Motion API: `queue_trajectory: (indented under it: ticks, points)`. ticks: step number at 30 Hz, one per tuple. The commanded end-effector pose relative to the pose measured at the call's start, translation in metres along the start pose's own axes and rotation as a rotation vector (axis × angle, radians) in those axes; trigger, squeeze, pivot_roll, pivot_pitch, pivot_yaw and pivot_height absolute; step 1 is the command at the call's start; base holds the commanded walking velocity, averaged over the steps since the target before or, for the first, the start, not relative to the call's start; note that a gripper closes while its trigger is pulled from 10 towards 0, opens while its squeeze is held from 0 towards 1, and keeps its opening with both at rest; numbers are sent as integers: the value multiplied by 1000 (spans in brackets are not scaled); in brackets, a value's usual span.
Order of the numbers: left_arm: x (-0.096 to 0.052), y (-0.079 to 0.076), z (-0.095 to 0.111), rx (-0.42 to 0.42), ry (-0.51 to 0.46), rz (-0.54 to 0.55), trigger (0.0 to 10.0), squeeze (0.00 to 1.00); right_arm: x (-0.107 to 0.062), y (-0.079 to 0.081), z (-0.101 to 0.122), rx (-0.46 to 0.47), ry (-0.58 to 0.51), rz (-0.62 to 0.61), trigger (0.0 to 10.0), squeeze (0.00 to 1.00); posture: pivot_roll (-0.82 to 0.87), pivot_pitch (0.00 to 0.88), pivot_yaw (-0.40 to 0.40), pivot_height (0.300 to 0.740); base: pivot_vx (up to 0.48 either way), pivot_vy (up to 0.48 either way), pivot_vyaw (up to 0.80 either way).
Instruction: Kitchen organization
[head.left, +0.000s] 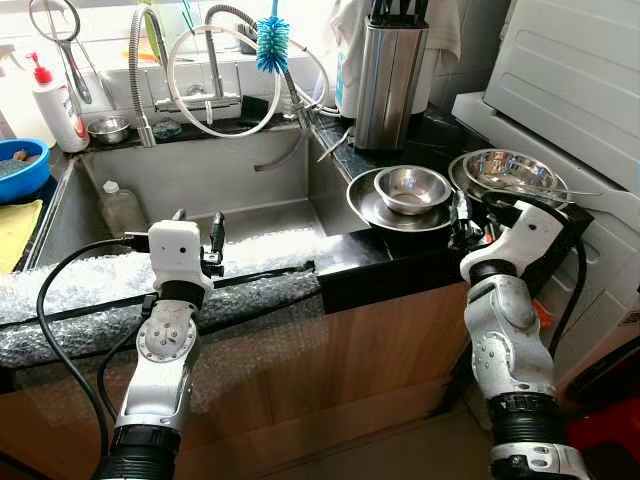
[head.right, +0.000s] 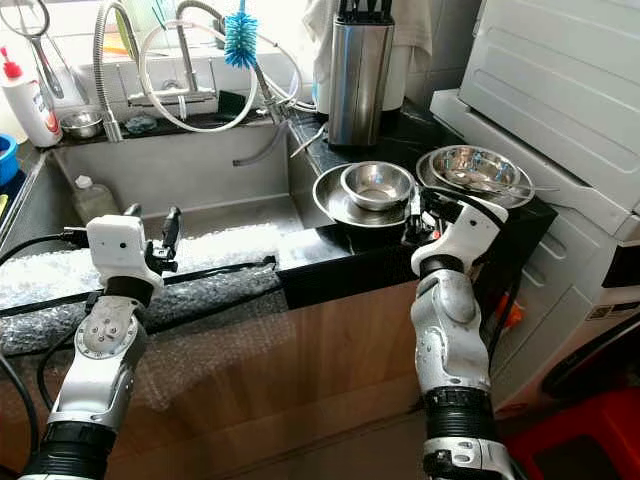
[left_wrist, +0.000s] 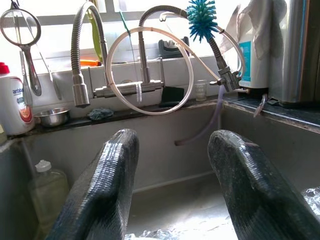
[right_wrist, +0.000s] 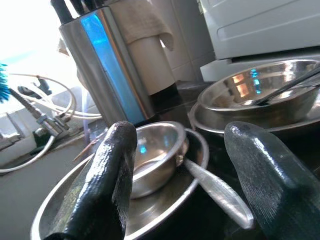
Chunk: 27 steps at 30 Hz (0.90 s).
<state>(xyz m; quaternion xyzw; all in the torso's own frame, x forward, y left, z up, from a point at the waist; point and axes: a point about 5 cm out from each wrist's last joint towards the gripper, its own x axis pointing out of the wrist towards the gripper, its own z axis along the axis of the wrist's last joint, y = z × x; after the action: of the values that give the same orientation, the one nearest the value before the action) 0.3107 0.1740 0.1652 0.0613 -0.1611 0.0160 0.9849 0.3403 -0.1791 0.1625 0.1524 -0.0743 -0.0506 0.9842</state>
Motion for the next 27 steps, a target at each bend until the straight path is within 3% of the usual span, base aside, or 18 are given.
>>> queue_trajectory:
  ticks: [1,27]
  points:
    - [2,0,1,15,8,-7,10000,0,-2,6,8,8,-39,20,10000,0,-112,0,-25,740,0,0,0]
    - [3,0,-2,30,21,-21,10000,0,-16,-5,-12,36,27,-44,10000,0,-107,0,-27,740,0,0,0]
